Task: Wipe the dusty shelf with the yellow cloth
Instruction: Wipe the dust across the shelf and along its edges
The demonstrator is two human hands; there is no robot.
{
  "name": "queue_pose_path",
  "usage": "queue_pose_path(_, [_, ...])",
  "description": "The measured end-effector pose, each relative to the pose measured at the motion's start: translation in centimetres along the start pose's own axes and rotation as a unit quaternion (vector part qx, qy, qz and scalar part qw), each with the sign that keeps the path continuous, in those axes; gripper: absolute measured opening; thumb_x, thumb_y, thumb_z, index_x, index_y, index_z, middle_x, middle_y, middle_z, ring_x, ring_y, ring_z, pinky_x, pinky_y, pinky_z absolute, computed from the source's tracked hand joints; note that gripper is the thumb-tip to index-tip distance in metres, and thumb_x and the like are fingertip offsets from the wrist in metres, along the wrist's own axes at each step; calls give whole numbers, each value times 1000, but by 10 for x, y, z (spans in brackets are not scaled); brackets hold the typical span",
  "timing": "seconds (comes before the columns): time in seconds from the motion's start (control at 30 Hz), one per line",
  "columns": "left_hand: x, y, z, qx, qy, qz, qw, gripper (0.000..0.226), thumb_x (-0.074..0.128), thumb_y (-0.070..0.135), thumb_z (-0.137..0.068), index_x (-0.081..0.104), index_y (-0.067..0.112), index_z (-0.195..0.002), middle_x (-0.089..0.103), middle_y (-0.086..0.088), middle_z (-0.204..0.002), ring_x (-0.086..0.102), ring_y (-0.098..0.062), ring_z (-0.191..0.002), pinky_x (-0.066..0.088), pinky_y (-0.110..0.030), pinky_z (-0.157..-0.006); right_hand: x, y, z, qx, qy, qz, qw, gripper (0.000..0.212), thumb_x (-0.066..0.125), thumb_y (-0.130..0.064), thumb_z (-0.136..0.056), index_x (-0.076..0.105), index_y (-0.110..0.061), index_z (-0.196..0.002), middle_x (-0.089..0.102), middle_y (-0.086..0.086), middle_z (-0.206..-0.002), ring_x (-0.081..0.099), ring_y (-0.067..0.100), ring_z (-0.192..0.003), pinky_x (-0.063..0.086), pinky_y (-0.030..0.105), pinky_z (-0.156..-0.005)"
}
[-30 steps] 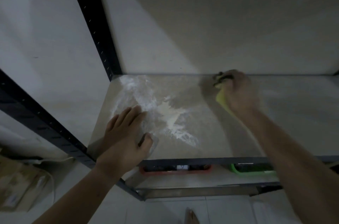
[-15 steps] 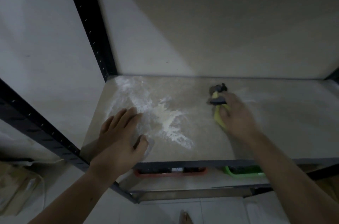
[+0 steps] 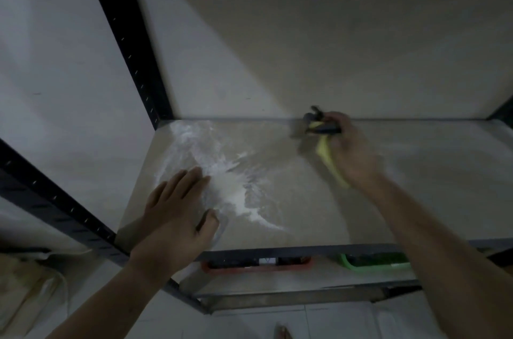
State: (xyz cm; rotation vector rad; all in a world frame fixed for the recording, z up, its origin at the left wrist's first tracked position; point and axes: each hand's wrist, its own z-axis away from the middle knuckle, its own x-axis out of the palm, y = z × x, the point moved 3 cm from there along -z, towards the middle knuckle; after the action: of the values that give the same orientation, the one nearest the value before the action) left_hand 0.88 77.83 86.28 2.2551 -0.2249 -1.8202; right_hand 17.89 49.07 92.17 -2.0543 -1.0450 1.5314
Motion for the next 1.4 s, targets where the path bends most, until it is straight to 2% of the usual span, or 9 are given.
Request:
queue_pose_path(0.2, [2,-2,-2,-1,0,-8,1000,69,38,53,-90,60,17,-145,49,0,-159,43,-21,-149,34,-44,-120,-21,72,-11,151,-32,183,971,39,56,-30,-91,58,-18,-128,62,15,-128,57,38,-116,45,44,-101])
queue_pose_path(0.43, [1,-1,-2,2,1,-4,1000,69,38,54,-91,59,19,-145,48,2,-159,41,-20,-149,33,-43,-121,63,-14,32,-35,-106,155,982,44,55,-27,-87,53,-18,-131,60,11,-125,58,30,-107,47,34,-89])
queue_pose_path(0.57, [0,0,0,8,1,5,1000,69,38,55,-91,57,19,-147,46,3,-160,39,-19,-151,32,-43,-121,84,-54,46,-90,-212,-21,973,45,53,-13,-89,55,-20,-133,61,2,-130,59,15,-112,45,22,-95])
queue_pose_path(0.73, [1,-2,-1,1,-2,1,1000,69,38,54,-90,57,20,-147,45,4,-161,38,-17,-151,29,-40,-122,10,-8,13,-12,-11,-83,996,41,58,5,-87,56,2,-128,57,6,-126,55,9,-109,41,11,-96])
queue_pose_path(0.8, [1,-2,-1,2,-2,2,1000,69,39,54,-90,57,20,-147,45,4,-161,39,-17,-151,29,-39,-122,-26,27,-1,73,56,-94,991,40,55,-3,-92,52,3,-131,60,14,-115,60,23,-97,45,21,-84])
queue_pose_path(0.93, [-1,2,0,3,2,4,1000,69,39,53,-90,58,18,-146,48,2,-159,41,-20,-149,31,-43,-121,-59,83,-8,198,20,110,974,34,49,-20,-98,57,-14,-130,62,21,-125,58,39,-112,44,36,-93])
queue_pose_path(1.17, [-5,7,0,2,2,2,1000,70,38,53,-89,60,15,-144,51,-1,-157,45,-23,-148,34,-45,-121,5,22,19,88,-27,144,985,32,59,-18,-86,66,-26,-117,70,3,-118,65,27,-106,46,25,-93])
queue_pose_path(1.3, [-7,6,0,5,-5,8,1000,72,35,55,-90,57,17,-147,47,1,-159,41,-20,-150,31,-43,-122,73,-48,52,-52,-128,19,990,30,54,-22,-82,67,-29,-108,72,-5,-103,66,14,-87,45,18,-71])
queue_pose_path(1.4, [-7,4,1,7,-11,10,1000,74,33,57,-90,55,19,-150,43,3,-162,37,-19,-152,29,-42,-124,84,-56,46,-31,-166,-127,977,30,54,-10,-87,66,-25,-110,71,-8,-97,65,6,-80,50,21,-67])
